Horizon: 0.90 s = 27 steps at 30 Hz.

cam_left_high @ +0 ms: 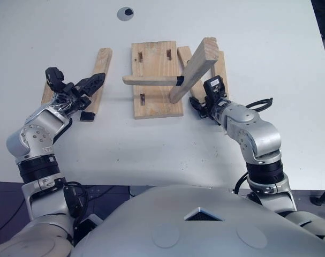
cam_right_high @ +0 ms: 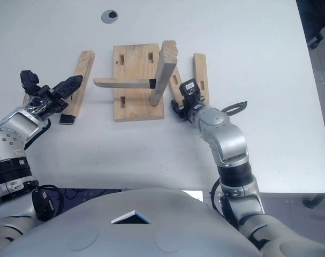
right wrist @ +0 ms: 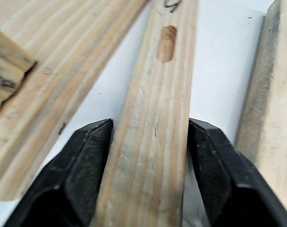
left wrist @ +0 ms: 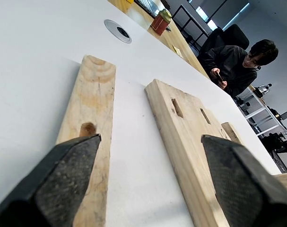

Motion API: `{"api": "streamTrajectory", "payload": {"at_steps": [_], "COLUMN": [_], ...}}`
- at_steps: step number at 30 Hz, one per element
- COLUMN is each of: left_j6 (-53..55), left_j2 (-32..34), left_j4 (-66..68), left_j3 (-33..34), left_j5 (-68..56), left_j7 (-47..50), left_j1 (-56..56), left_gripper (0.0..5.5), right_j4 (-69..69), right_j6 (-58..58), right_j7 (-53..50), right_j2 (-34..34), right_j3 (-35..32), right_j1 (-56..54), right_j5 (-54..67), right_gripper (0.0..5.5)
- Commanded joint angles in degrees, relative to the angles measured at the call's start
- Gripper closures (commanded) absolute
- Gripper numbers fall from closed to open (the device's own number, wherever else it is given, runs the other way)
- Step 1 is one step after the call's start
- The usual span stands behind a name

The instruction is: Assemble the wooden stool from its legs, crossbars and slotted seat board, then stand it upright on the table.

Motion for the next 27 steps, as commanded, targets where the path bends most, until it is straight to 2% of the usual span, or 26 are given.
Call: {"api": "streamTrajectory", "payload": {"at_steps": [1, 5, 9, 13, 16, 19, 22, 27], "left_j6": [-2.2, -9.1, -11.7, -11.3, -7.3, -4.6, -3.2, 0.6], "left_j2": [1.7, 4.9, 5.9, 1.0, -2.9, -7.3, -11.1, -11.9], "left_j4": [-2.8, -7.6, -5.9, 4.7, 6.6, 9.0, 9.8, 9.0], "left_j3": [-2.9, -5.8, -6.7, -9.3, -11.1, -11.9, -11.6, -9.0], "left_j5": [3.8, 6.9, 4.6, 2.0, -1.1, -3.3, -5.3, -9.7], "left_j7": [-0.5, -6.7, -13.3, -19.4, -21.0, -20.6, -19.4, -20.1], "left_j1": [0.9, -3.2, -14.2, -26.2, -29.4, -33.5, -36.2, -37.4], "left_gripper": [1.59, 1.59, 1.59, 1.59, 1.59, 1.59, 1.59, 1.59], "right_j4": [1.2, -0.5, 4.5, 21.2, 32.4, 38.0, 39.7, 40.4], "right_j6": [2.5, -0.2, -8.4, -24.2, -22.0, -17.4, -15.2, -14.1], "right_j7": [0.6, 1.1, 6.7, 28.2, 44.1, 52.5, 55.7, 56.5], "right_j2": [-0.1, 4.8, 3.0, -0.2, -1.5, -3.3, -3.2, -3.1], "right_j3": [-2.0, -10.9, -16.3, -19.7, -22.3, -21.9, -20.6, -19.9], "right_j1": [0.2, -2.4, -11.4, -26.2, -35.8, -39.7, -41.1, -40.6], "right_j5": [0.9, 5.4, 8.9, 16.2, 25.5, 29.6, 31.0, 31.2], "right_gripper": [3.34, 3.47, 3.47, 3.48, 3.48, 3.48, 3.48, 3.48]}}
